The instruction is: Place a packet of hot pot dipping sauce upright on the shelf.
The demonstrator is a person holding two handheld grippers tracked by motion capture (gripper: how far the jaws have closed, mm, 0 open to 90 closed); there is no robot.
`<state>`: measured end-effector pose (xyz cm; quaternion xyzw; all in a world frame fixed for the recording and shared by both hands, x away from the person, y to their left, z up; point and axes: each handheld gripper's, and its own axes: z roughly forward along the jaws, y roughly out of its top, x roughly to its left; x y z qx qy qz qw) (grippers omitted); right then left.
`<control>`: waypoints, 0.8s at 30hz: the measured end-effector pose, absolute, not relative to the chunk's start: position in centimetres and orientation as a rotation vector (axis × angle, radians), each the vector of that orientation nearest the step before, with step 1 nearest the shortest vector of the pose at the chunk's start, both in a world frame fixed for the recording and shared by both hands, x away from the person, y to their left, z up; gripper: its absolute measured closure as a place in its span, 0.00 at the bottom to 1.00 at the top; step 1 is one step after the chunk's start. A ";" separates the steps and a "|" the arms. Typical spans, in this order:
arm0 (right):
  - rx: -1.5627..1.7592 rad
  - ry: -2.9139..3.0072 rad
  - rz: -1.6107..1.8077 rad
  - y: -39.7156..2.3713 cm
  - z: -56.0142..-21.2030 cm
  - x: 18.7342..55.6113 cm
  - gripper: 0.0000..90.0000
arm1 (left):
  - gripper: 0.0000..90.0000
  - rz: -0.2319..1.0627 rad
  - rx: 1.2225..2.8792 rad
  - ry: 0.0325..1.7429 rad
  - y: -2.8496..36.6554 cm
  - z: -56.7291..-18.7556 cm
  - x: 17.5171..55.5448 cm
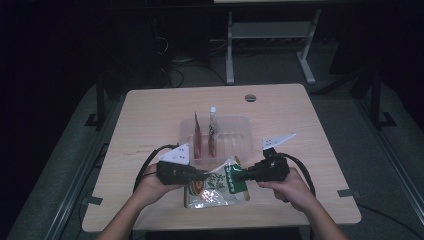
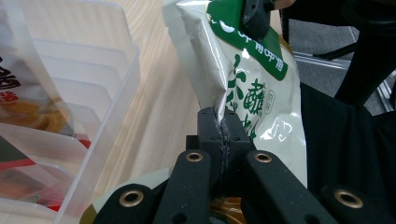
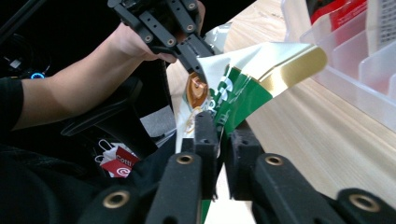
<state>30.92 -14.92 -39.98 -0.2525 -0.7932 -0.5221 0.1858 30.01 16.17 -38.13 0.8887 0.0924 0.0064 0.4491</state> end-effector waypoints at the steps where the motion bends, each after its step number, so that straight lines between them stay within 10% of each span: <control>1: -0.712 -2.242 -1.467 -14.8 -40.0 30.9 0.95 | 1.00 0.015 2.198 0.229 16.2 -38.2 30.0; 15: -0.648 -2.222 -1.502 -14.6 -39.6 30.6 1.00 | 0.89 0.024 2.203 0.222 15.9 -39.1 30.3; 24: -0.590 -2.190 -1.553 -14.4 -38.8 30.1 1.00 | 0.39 0.086 2.203 0.298 15.8 -39.3 30.2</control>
